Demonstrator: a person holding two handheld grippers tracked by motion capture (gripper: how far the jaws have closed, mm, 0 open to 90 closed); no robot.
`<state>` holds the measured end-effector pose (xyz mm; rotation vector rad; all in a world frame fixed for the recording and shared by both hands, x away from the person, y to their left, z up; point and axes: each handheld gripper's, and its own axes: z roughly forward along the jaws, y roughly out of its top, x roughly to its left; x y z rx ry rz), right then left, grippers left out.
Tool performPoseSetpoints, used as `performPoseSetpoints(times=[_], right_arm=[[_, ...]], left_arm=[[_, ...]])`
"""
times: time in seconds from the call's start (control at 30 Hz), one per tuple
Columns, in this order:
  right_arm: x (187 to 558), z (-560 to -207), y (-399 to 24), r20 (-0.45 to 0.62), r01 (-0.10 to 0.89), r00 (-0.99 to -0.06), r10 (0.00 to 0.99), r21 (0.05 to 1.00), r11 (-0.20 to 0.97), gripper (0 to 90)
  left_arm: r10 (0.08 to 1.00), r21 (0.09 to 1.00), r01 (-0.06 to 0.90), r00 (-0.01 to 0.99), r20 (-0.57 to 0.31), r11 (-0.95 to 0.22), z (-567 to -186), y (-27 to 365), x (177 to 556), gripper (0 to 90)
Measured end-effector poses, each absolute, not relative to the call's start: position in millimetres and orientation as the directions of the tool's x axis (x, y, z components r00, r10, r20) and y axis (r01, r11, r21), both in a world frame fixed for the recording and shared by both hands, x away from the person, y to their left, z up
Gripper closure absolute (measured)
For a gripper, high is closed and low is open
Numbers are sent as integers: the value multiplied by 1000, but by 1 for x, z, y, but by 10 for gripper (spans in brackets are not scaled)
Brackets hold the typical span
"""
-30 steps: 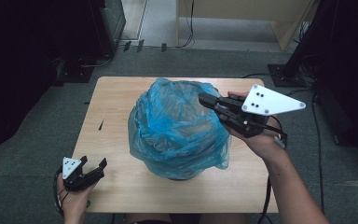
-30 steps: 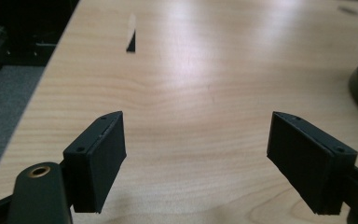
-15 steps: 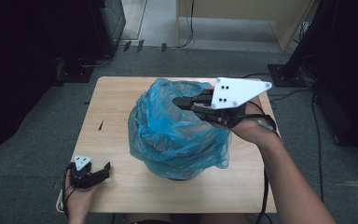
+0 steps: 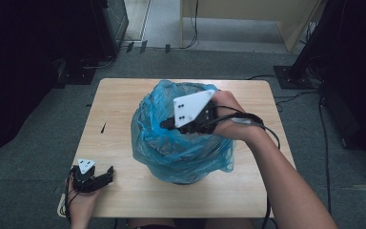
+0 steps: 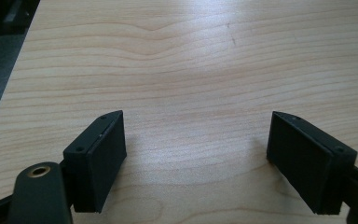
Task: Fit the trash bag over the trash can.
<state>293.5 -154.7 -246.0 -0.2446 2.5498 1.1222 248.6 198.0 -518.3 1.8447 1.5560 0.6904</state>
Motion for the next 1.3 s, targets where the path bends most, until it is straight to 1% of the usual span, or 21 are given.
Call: performPoseSetpoints(times=[0.07,0.17,0.27,0.3,0.37,0.53,0.6,0.67,0.73,0.8,0.83,0.87,0.97,1.1,1.2,1.3], right_arm=[[301,-262,-147,-355,-265,-934,-40,616,742,900],[310,-287,-136,-291,-234,-953,-88,516,824,900],[311,-302,-127,-264,-240,-955,-132,435,868,900],[311,-302,-127,-265,-245,-955,-137,436,866,900],[312,-293,-130,-263,-245,-956,-127,484,840,900],[314,-251,-145,-293,-251,-953,-74,629,735,900],[313,-245,-145,-287,-260,-954,-87,648,716,900],[311,-255,-139,-271,-274,-954,-130,605,748,900],[307,-274,-131,-222,-274,-958,-182,520,809,900],[303,-291,-125,-192,-296,-953,-234,431,852,900],[301,-294,-124,-193,-304,-950,-244,412,859,900],[300,-293,-125,-209,-309,-948,-241,420,853,900],[300,-271,-135,-286,-317,-940,-188,518,794,900],[297,-239,-159,-388,-304,-920,-48,633,712,900],[292,-224,-181,-415,-276,-908,57,696,664,900],[287,-217,-204,-400,-229,-902,163,762,606,900]], left_arm=[[986,742,661,169,-1,-113,-518,198,249,202],[986,742,661,168,-1,-112,-518,198,249,203],[986,742,661,168,-1,-112,-518,198,249,202],[986,742,661,168,-2,-111,-518,198,249,202],[986,743,661,167,-5,-109,-518,198,249,202],[986,743,660,167,-4,-109,-518,198,249,203],[986,742,661,168,-3,-110,-518,198,249,203],[986,743,660,167,-4,-109,-518,198,249,202],[986,743,661,167,-4,-109,-518,198,249,203],[986,743,660,168,-7,-108,-518,199,249,203],[986,743,661,168,-8,-107,-518,199,249,203],[986,743,660,169,-9,-107,-518,199,249,202],[986,743,661,169,-7,-108,-518,199,249,203],[986,742,661,168,-1,-112,-518,198,249,203],[986,742,661,168,-1,-112,-518,198,249,203],[986,742,661,168,-1,-112,-518,198,249,203]])
